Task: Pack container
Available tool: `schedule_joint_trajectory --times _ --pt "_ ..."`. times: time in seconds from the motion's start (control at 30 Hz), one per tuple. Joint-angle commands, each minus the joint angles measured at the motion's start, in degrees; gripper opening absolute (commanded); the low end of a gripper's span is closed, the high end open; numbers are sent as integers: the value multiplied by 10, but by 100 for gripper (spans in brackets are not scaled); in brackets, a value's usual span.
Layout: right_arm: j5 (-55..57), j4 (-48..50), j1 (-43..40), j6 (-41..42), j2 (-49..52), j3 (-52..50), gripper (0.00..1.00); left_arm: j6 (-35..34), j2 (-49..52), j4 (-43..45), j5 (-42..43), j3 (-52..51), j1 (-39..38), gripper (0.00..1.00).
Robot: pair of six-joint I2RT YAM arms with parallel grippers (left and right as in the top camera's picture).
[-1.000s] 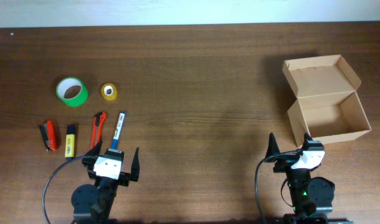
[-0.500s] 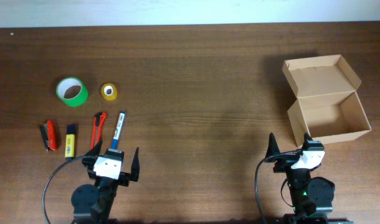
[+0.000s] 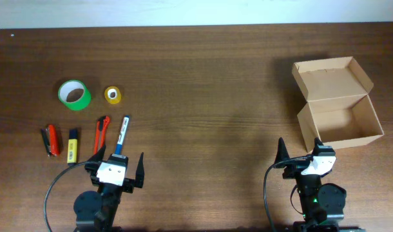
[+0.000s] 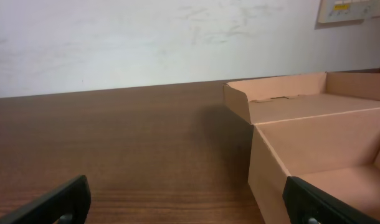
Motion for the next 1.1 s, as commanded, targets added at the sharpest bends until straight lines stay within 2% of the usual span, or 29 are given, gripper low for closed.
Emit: schedule_joint_trajectory --times 0.0,0.53,0.83,0.97,1.07 --pt "7 2 -1 -2 -2 -8 99 5 -5 -1 8 -2 -2 100" --pt "6 3 -1 -2 -2 -8 99 5 -5 -1 9 -2 -2 100" --pt "35 16 -1 -4 -2 -8 99 5 -5 66 -14 -2 -2 100" --pt "16 12 -1 65 -2 -5 99 -17 3 64 -27 7 -2 99" --pt "-7 -27 -1 78 -2 22 99 -47 36 64 -42 43 -2 100"
